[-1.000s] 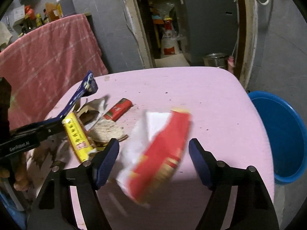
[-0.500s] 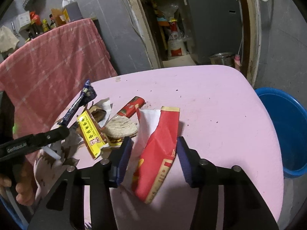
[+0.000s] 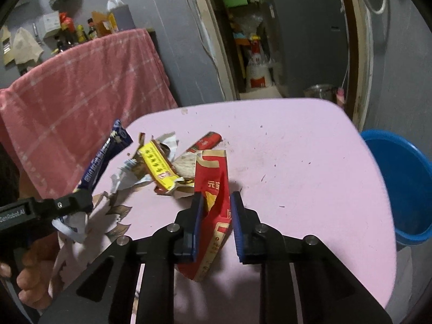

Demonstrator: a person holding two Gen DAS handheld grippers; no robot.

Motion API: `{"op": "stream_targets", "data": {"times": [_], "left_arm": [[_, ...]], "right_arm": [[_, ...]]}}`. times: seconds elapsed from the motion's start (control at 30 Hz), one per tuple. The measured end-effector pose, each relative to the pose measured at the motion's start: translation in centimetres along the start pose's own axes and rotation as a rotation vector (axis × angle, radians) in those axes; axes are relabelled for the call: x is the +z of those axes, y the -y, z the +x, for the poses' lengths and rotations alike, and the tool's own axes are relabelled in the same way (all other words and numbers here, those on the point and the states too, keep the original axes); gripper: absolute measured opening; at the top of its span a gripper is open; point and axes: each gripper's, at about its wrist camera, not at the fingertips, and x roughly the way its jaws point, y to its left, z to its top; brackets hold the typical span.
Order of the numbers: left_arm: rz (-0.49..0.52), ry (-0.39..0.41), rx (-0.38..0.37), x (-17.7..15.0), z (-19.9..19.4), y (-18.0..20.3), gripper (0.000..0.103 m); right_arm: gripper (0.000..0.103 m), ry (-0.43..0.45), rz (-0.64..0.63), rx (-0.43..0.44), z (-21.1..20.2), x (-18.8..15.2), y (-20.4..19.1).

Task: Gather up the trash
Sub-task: 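Lift the Ca bag and red wrapper and carry both over the blue basin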

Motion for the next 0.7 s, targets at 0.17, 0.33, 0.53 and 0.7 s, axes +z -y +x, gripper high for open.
{"op": "stream_targets", "data": {"times": [0.17,0.33,0.53,0.7], "left_arm": [[0.021,0.062,-0.028,-1.6,-1.5,1.4,0.027],[0.019,0.088,-0.058,-2.5,-1.7,2.7,0.027],[0.041,0.097,-0.075,-3.7,-1.7,4.4,0.027],[0.051,0.136,-0.095,-4.0,-1.6,5.7,0.027]], "right_arm": [[0.013,0.077,-0.016,-0.004,-2.2,-0.5,-0.2],[0.008,0.126,-0.039,-0.009,-3.9,-1.1,-0.2],[0.006,0.194,-0.048,-0.021,-5.7,-1.5,0.0],[0.006,0.267,-0.055,-0.046,-7.7,-1.6,0.3]]}}
